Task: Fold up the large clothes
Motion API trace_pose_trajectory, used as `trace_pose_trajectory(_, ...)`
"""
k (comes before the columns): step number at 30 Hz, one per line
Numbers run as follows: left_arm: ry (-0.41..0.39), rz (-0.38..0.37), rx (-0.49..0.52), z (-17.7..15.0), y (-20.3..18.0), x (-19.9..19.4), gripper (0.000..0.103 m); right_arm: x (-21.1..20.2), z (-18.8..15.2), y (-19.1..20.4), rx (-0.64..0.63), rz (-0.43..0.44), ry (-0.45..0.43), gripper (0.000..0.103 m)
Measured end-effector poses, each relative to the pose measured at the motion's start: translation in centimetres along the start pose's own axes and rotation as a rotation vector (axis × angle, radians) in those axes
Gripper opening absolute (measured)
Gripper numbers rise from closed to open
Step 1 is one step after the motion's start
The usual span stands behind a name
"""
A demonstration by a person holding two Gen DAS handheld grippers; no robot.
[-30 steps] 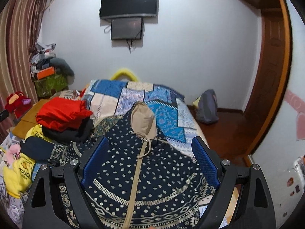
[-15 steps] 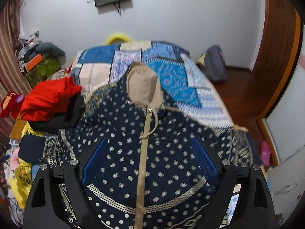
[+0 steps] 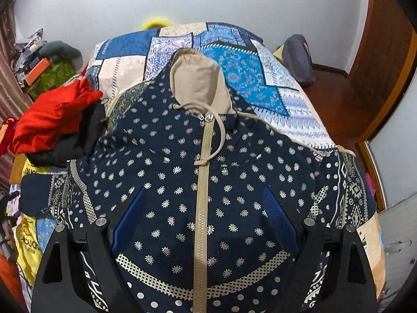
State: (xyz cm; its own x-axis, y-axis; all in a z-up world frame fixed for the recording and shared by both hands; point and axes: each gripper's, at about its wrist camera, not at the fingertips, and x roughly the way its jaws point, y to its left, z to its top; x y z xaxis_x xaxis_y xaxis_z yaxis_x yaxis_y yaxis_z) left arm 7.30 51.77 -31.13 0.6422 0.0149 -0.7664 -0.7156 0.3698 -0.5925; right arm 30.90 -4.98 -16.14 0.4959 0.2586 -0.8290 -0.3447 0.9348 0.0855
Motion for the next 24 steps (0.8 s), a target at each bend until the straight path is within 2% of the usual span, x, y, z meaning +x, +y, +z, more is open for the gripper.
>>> trace_pose_trajectory(4, -0.013, 0.043, -0.008, 0.9, 0.5, 0.9, 0.059, 0.6, -0.2, 0.2, -0.005, -0.007, 0.018, 0.087)
trace_pose_trajectory(6, -0.042, 0.061, 0.011, 0.9, 0.1, 0.5, 0.051, 0.7, -0.3, 0.4, -0.005, -0.004, 0.024, 0.087)
trace_pose_trajectory(8, -0.068, 0.097, 0.047, 0.8, -0.4, -0.1, 0.031, 0.6, -0.4, 0.5, -0.011, -0.002, 0.024, 0.087)
trace_pose_trajectory(11, -0.125, 0.175, 0.151, 0.4, -2.6, -1.6, 0.015, 0.2, -0.4, 0.7, -0.024, -0.009, 0.015, 0.087)
trace_pose_trajectory(13, -0.161, 0.199, 0.212, 0.1, -4.2, -2.6, 0.011, -0.4, -0.5, 0.8, -0.034, -0.005, 0.003, 0.087)
trace_pose_trajectory(14, -0.186, 0.2, 0.25, -0.2, -5.4, -3.3, 0.005, -0.6, -0.5, 0.8, -0.037, -0.002, -0.002, 0.087)
trace_pose_trajectory(17, -0.252, 0.181, 0.341, -0.9, -8.7, -5.7, 0.005, -1.3, -0.5, 0.7, -0.04, 0.003, -0.017, 0.087)
trace_pose_trajectory(24, -0.372, 0.055, 0.556, -4.2, -19.4, -10.5, 0.004, -2.7, -0.7, -0.3, -0.044, 0.025, -0.055, 0.087)
